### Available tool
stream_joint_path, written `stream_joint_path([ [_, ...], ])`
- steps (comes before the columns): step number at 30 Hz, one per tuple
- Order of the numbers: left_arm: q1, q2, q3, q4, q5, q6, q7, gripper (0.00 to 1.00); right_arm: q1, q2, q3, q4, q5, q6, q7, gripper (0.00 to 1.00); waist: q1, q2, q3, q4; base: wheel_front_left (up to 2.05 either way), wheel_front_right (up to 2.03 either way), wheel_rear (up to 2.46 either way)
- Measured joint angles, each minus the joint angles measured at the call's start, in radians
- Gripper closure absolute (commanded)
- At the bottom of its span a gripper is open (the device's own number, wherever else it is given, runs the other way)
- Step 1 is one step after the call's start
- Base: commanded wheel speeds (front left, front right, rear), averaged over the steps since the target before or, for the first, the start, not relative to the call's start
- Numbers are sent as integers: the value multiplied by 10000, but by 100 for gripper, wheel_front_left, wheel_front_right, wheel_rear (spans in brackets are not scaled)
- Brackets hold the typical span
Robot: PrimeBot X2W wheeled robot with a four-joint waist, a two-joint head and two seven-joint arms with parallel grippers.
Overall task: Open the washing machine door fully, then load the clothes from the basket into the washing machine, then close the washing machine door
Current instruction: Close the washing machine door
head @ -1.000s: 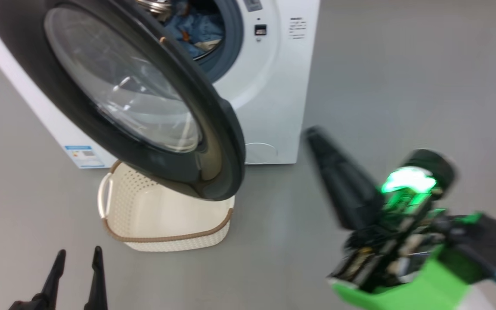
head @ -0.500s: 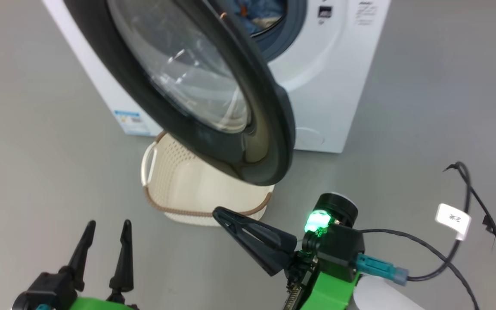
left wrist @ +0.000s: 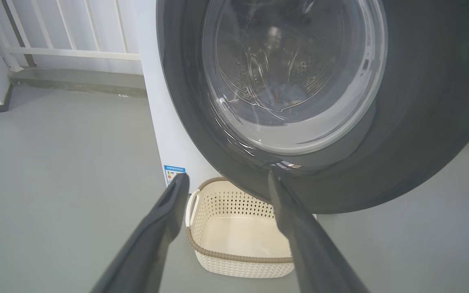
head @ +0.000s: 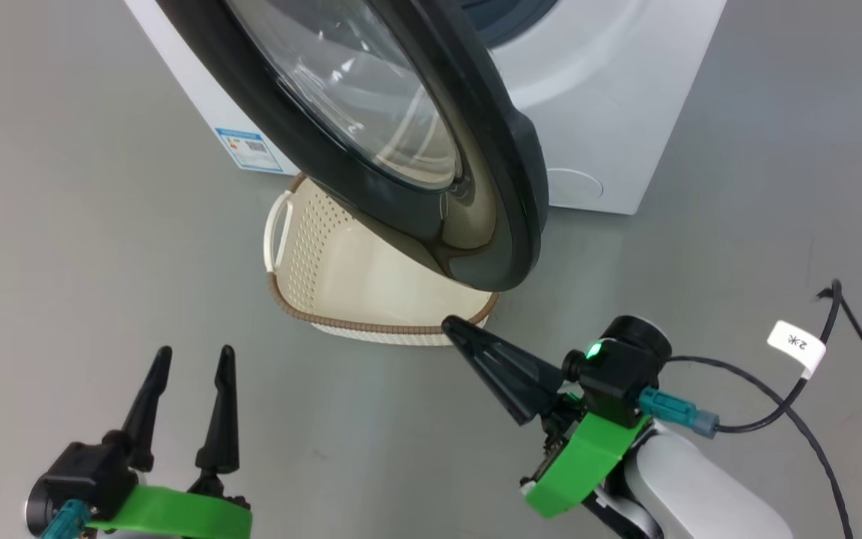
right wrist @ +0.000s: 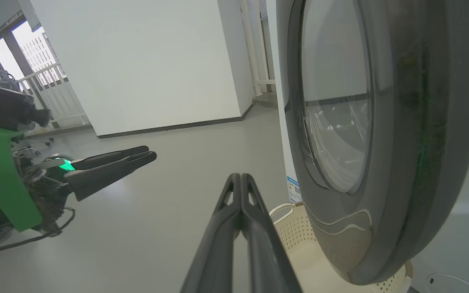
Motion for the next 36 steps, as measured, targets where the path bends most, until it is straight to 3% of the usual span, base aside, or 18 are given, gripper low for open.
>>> stream_joint_path([
  [15, -705, -25, -443, -71, -324, 157, 0, 0, -1465, -4, -1578, 1189, -113, 4, -173, 100, 0, 0, 1064, 141, 0, 0, 0],
  [27, -1493, -56, -966, -171, -453, 159, 0, 0, -3102, -86, -3473, 1762, -539, 12, -174, 100, 0, 0, 2059, 266, 0, 0, 0],
  [36, -2309, -67, -1465, -205, -788, 209, 0, 0, -4740, -182, -4096, 2362, -527, 12, -247, 100, 0, 0, 2899, 357, 0, 0, 0],
])
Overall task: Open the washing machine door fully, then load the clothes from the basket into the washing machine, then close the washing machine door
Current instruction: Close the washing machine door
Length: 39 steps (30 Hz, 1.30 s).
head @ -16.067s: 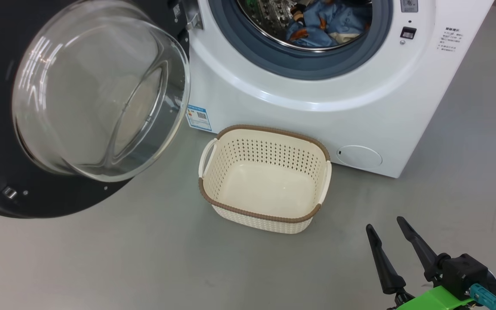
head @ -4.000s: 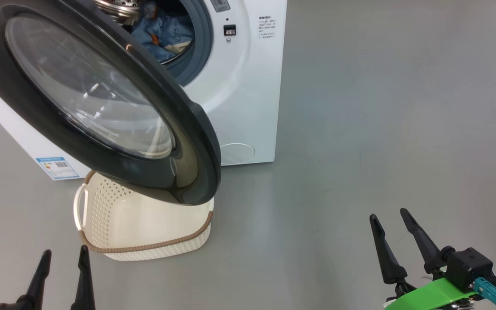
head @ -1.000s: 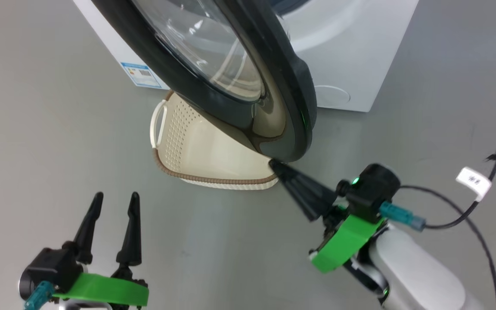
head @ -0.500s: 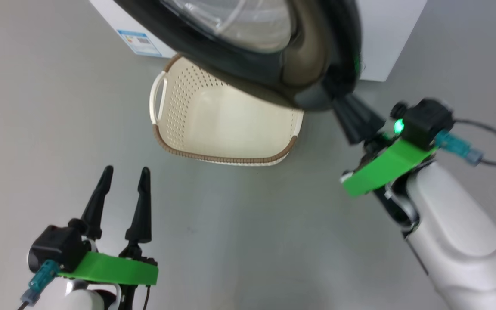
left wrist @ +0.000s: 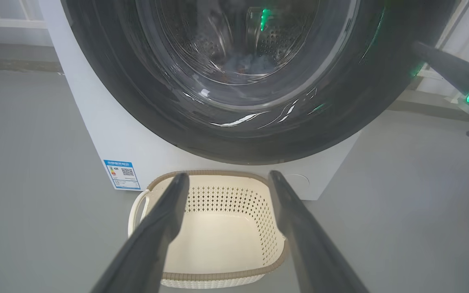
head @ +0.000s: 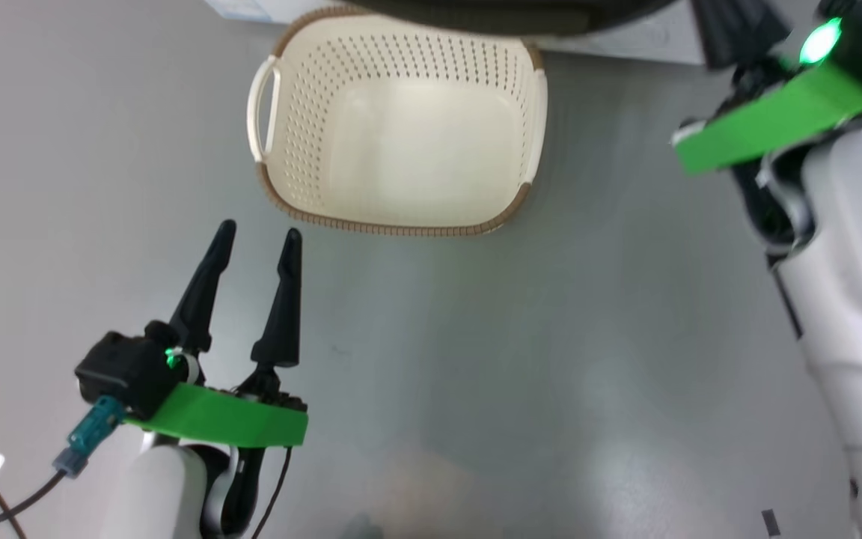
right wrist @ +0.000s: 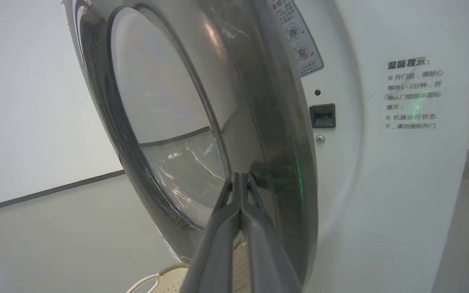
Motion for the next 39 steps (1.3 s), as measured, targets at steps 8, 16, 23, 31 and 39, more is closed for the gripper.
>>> stream_joint_path([
  [8, -429, -40, -387, -40, -211, 38, 0, 0, -1664, -100, -863, 612, 13, -2, -2, 100, 0, 0, 774, 208, 0, 0, 0],
  [16, -585, -69, -640, -58, -334, 52, 0, 0, -2271, 71, -1419, 1005, 82, 90, -17, 100, 0, 0, 1136, 490, 0, 0, 0],
  [23, -657, -69, -652, -50, -399, 52, 0, 0, -2432, 109, -1304, 1352, -17, 90, -31, 100, 0, 0, 1166, 521, 0, 0, 0],
  [31, -760, -71, -593, -15, -399, 48, 0, 0, -2484, -31, -842, 1469, 157, 73, -29, 100, 0, 0, 1031, 316, 0, 0, 0],
  [39, -754, -71, -314, 33, -339, 35, 0, 0, -1502, -174, -500, 863, 1296, 61, -29, 100, 0, 0, 621, -19, 0, 0, 0],
])
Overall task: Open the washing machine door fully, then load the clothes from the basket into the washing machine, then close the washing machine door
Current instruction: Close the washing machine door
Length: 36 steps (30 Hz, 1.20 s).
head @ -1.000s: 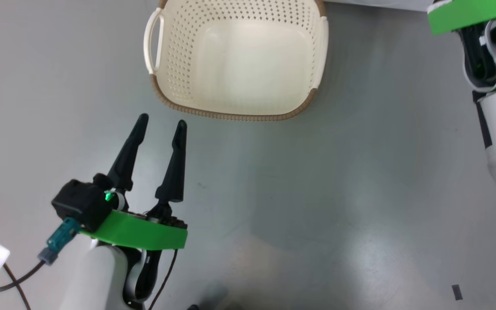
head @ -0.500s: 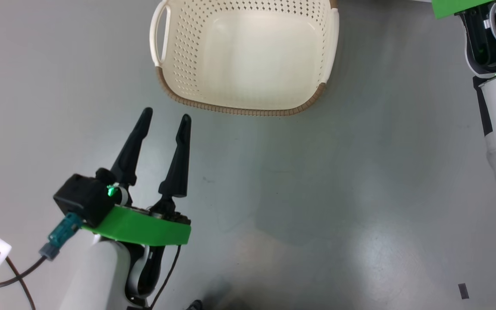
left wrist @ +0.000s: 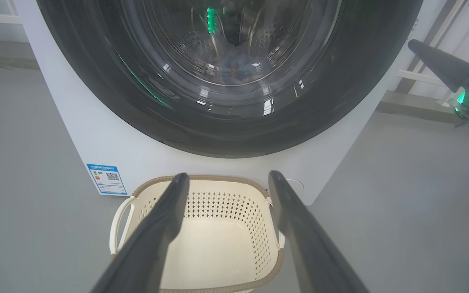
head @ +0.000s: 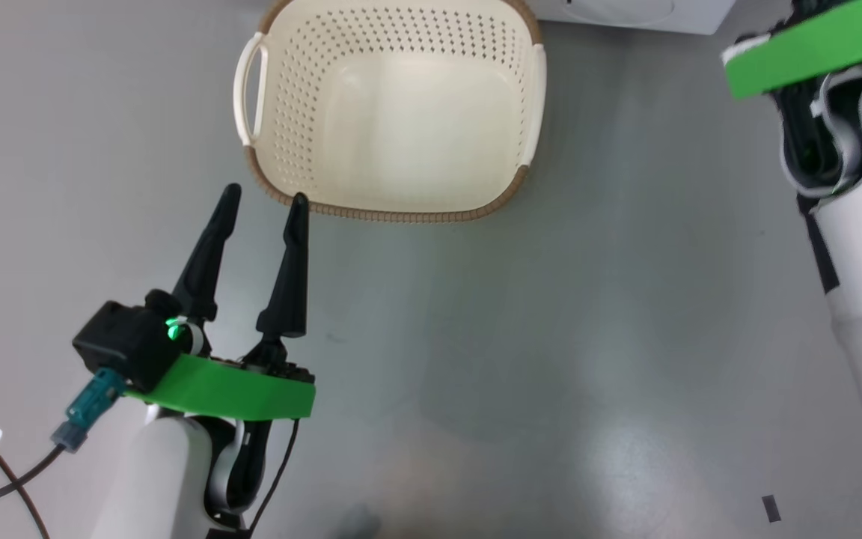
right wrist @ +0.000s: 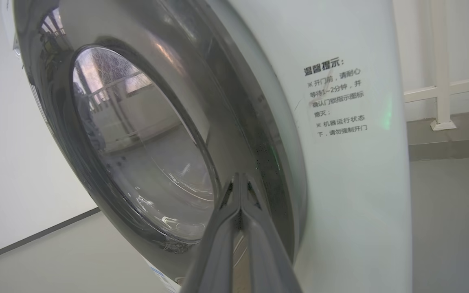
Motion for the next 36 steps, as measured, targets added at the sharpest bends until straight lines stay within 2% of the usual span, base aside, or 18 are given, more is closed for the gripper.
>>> stream_joint_path([
  [10, 211, 2, 623, 50, 522, -102, 0, 0, 1927, -309, 922, -1197, 368, 0, 0, 100, 0, 0, -799, -606, 0, 0, 0],
  [19, 856, 6, 1277, 77, 982, -190, 0, 0, 3581, -387, 681, -1902, 337, 0, 2, 99, 0, 0, -1692, -1211, 0, 0, 0],
  [23, 1161, 8, 1488, 75, 1112, -222, 0, 0, 4201, -291, 451, -2096, 173, 0, 2, 79, 0, 0, -2083, -1501, 0, 0, 0],
  [28, 1582, 12, 1689, 38, 1185, -267, 0, 0, 4946, -42, 240, -2253, 86, 0, 2, 67, 0, 0, -2533, -1871, 0, 0, 0],
  [34, 1855, 21, 1894, -52, 1220, -268, 0, 0, 5514, -35, 245, -2414, 10, 0, 2, 51, 0, 0, -2903, -2218, 0, 0, 0],
  [35, 1899, 25, 1929, -61, 1277, -268, 0, 0, 5590, -35, 232, -2456, -36, 0, 2, 38, 0, 0, -2964, -2283, 0, 0, 0],
  [36, 1928, 29, 1958, -67, 1306, -268, 0, 0, 5674, -27, 215, -2499, -58, 0, 2, 33, 0, 0, -3025, -2346, 0, 0, 0],
])
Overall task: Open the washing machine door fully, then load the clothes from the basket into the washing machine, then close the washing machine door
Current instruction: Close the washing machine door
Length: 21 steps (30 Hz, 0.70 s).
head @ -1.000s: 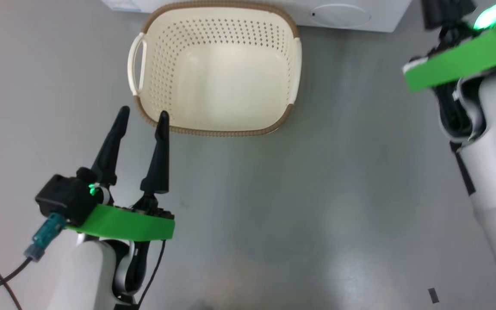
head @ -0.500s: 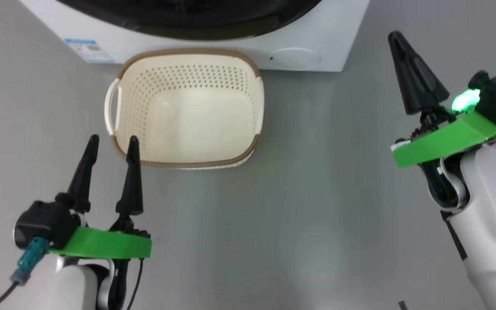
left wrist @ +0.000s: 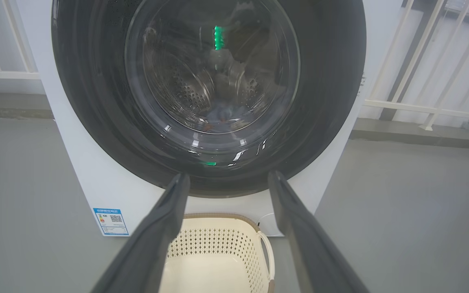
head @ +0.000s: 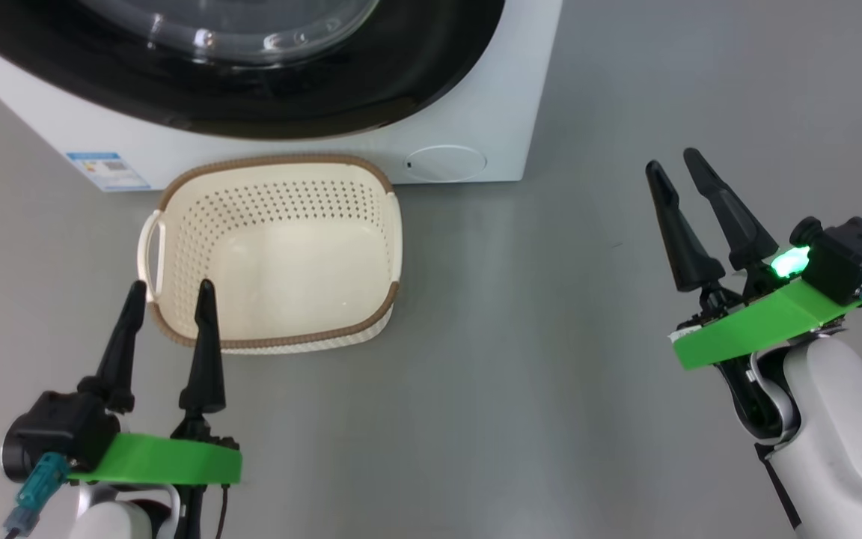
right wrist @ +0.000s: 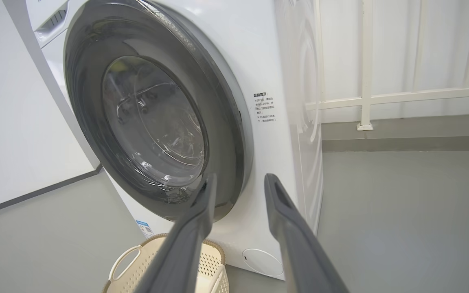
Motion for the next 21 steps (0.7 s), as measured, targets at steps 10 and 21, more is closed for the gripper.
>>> stream_joint_path([
  [10, 513, 40, 284, -105, 244, -8, 0, 0, 1019, 249, -313, -207, -75, 0, 2, 0, 0, 0, -622, -489, 0, 0, 0],
  [21, 1140, 56, 545, -127, 267, -8, 0, 0, 2316, 541, -809, -635, -625, 0, 2, 0, 0, 0, -1264, -784, 0, 0, 0],
])
